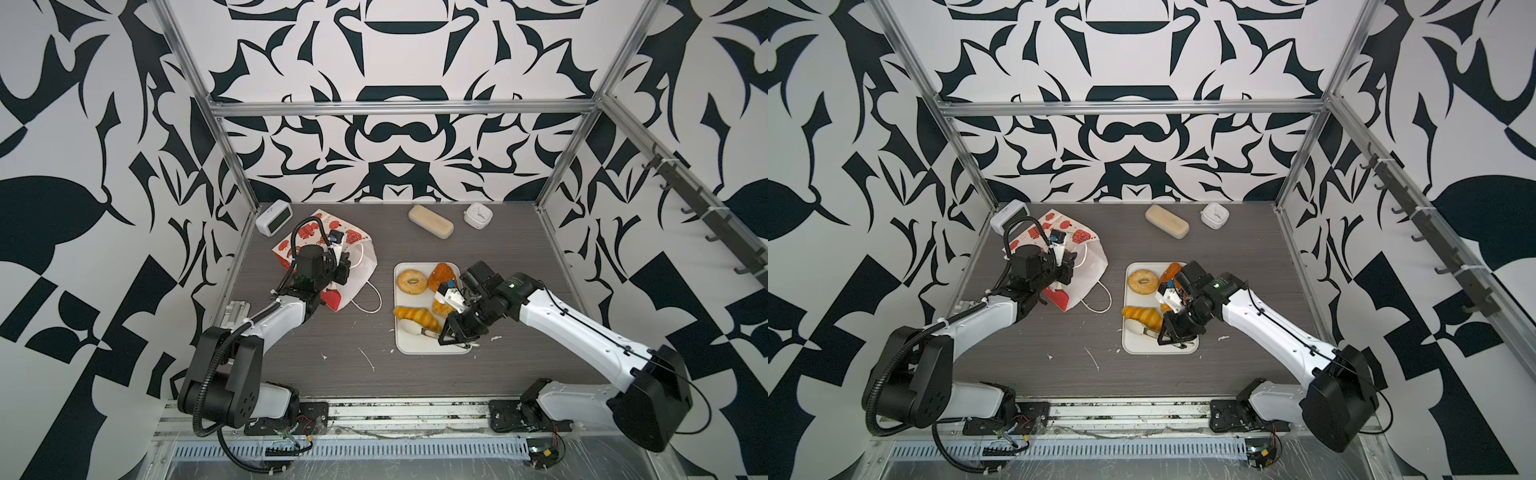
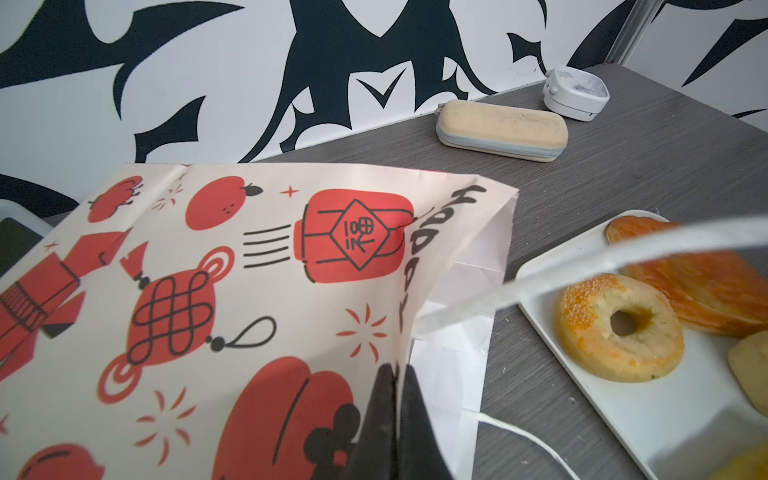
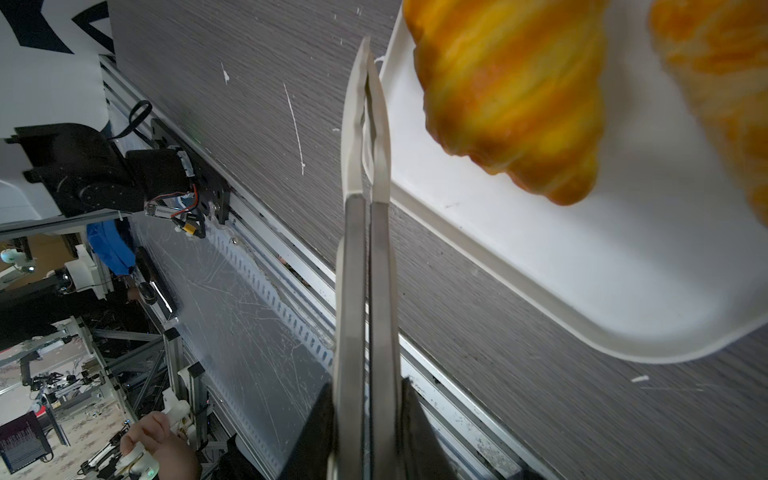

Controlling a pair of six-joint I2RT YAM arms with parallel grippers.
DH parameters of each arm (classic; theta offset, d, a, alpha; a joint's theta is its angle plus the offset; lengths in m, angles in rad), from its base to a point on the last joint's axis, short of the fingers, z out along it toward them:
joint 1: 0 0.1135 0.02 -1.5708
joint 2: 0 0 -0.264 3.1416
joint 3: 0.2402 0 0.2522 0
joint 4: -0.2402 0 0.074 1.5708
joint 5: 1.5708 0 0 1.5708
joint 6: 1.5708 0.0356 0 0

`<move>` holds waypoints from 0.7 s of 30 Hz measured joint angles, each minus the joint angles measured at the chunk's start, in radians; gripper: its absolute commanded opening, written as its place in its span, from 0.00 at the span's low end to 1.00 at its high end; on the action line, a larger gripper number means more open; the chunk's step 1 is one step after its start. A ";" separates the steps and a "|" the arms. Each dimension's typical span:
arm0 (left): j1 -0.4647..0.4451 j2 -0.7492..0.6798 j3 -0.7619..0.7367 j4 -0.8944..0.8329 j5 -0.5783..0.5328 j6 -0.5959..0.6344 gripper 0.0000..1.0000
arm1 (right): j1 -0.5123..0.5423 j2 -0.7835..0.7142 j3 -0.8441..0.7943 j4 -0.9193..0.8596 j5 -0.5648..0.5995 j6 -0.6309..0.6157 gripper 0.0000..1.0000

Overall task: Take the fake bread out of the paper bag
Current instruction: 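Move the tongs with the right gripper back into the bag mouth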

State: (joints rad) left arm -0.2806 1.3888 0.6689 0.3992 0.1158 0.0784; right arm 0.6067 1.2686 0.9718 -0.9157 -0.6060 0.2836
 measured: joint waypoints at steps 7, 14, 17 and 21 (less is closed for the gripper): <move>0.000 0.000 0.000 0.000 0.000 0.000 0.00 | -0.002 0.057 0.001 0.005 0.057 -0.040 0.11; 0.000 0.000 0.000 -0.001 0.000 0.000 0.00 | -0.026 0.075 0.014 0.014 0.103 -0.066 0.11; 0.000 0.000 0.000 -0.001 0.000 0.000 0.00 | -0.045 0.086 0.027 0.021 0.117 -0.070 0.10; 0.000 0.000 0.000 -0.002 0.001 0.000 0.00 | -0.061 0.107 0.041 0.042 0.121 -0.074 0.10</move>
State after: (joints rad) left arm -0.2806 1.3888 0.6685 0.3969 0.1165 0.0784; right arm 0.5453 1.3758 1.0130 -0.8738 -0.4854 0.2092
